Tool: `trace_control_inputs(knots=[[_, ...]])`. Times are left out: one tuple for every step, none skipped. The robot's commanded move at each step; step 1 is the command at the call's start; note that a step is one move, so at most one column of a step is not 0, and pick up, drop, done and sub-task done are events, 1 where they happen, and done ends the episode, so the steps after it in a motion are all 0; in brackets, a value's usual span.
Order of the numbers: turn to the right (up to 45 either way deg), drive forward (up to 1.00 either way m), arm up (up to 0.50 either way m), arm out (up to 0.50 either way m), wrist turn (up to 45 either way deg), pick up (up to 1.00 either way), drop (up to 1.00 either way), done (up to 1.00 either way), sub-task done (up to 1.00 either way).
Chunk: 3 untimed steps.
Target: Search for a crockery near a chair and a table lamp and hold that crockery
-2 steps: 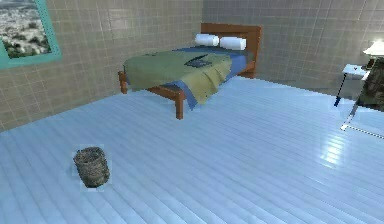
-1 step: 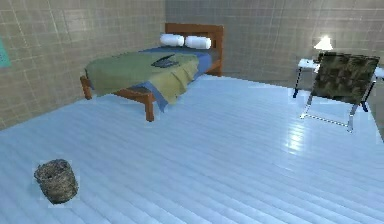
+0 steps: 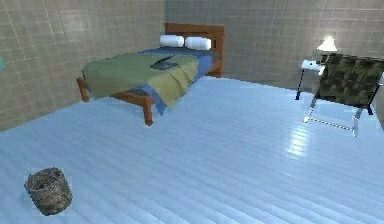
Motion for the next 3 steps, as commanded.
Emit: trace_control_inputs(knots=[[-45.0,0.00,0.00,0.00,0.0,0.00,0.00,0.00,0.00],[-39.0,0.00,0.00,0.00,0.0,0.00,0.00,0.00,0.00],[0.0,0.70,0.00,0.00,0.0,0.00,0.00,0.00,0.00]])
